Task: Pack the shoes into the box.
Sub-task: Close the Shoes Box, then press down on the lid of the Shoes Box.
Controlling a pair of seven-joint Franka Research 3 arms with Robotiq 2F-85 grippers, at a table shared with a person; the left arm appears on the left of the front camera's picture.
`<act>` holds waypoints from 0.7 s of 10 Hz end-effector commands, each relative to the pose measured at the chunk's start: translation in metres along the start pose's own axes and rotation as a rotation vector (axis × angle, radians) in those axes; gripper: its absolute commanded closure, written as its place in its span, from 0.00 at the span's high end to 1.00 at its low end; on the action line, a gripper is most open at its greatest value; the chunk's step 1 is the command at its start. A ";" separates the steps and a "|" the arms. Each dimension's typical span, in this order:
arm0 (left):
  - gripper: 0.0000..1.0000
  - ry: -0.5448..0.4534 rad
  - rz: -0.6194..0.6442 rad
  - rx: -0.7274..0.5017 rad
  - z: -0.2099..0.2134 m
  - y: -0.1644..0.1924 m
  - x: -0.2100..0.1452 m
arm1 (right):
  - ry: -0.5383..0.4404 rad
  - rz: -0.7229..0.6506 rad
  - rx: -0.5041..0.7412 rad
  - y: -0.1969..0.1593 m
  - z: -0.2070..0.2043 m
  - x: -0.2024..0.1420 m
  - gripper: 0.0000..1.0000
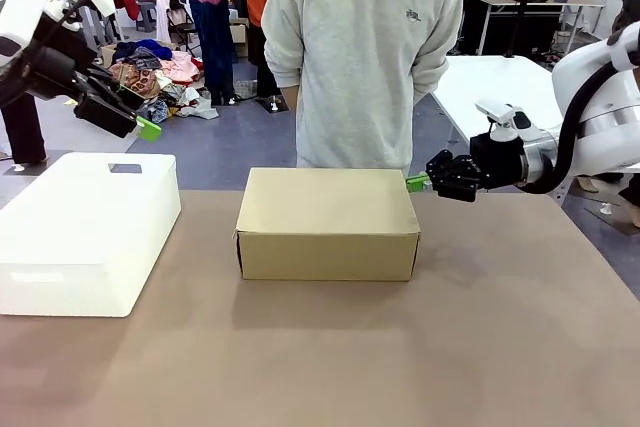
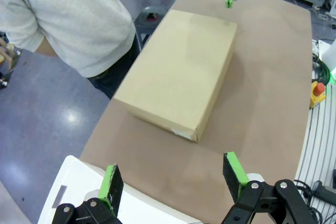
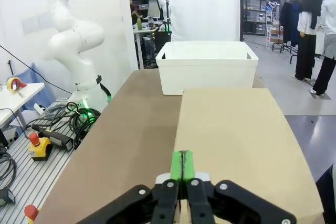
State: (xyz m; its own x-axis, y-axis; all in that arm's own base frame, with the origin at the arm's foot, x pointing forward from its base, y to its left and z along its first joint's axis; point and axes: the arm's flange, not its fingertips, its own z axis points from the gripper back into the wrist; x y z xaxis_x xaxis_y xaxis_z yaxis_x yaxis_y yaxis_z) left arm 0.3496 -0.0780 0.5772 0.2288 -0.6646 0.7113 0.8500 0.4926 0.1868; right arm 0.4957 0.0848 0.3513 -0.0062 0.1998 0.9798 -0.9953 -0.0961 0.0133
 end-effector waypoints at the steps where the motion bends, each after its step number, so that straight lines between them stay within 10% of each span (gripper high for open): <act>1: 1.00 -0.016 -0.012 -0.014 0.000 0.001 -0.001 | 0.004 0.004 -0.007 -0.001 0.001 -0.001 0.00; 7: 1.00 -0.016 -0.012 -0.014 0.000 0.001 -0.001 | 0.004 0.004 -0.007 -0.001 0.001 -0.001 0.00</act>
State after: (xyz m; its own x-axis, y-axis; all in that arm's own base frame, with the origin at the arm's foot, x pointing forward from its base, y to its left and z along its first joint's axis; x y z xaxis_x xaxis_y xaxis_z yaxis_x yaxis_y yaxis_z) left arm 0.3496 -0.0780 0.5772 0.2288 -0.6646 0.7113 0.8500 0.4926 0.1868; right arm 0.4959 0.0830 0.3502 -0.0041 0.2011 0.9796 -0.9956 -0.0927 0.0148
